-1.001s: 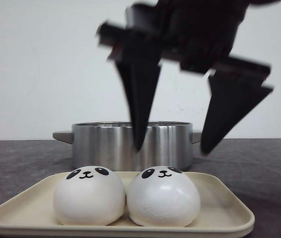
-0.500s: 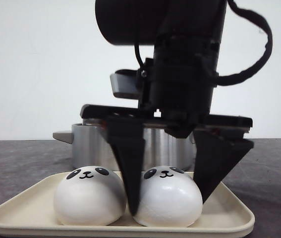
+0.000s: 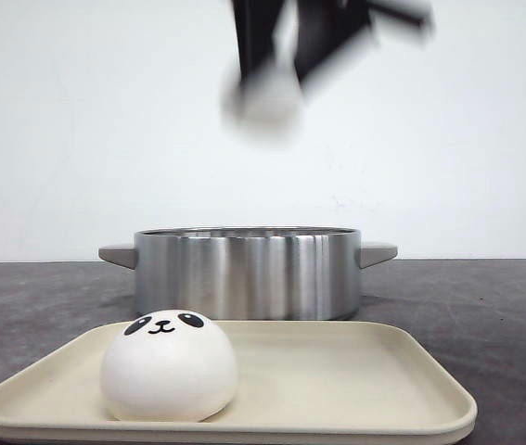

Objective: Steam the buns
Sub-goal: 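Lift the bun with the right gripper into the pot and release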

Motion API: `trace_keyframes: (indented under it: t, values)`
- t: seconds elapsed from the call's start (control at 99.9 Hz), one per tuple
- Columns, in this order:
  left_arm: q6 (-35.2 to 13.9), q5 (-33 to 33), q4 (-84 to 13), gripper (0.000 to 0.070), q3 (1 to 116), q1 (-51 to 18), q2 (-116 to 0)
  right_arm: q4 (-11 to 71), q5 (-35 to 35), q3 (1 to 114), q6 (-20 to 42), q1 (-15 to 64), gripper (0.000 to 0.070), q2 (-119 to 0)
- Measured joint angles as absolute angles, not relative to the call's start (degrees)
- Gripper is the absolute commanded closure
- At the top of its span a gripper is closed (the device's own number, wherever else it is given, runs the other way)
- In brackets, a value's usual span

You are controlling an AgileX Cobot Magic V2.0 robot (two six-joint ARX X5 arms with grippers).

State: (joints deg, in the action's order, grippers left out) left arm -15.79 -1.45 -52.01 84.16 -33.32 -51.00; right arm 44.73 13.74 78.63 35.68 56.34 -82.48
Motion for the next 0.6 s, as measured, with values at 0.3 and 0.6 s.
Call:
trace_keyframes:
  t: [0.3,0.6]
  values:
    - [-15.8,-1.6,-51.2,0.0063,84.2,-33.3,-52.2,41.5,14.7,89.5,25.3,45.4,0.0694,-88.4]
    - [-15.8,-1.6,-51.2,0.0063,84.2,-33.3,-52.2,41.1,6.4,89.5,23.8,38.3,0.0694,-102.6]
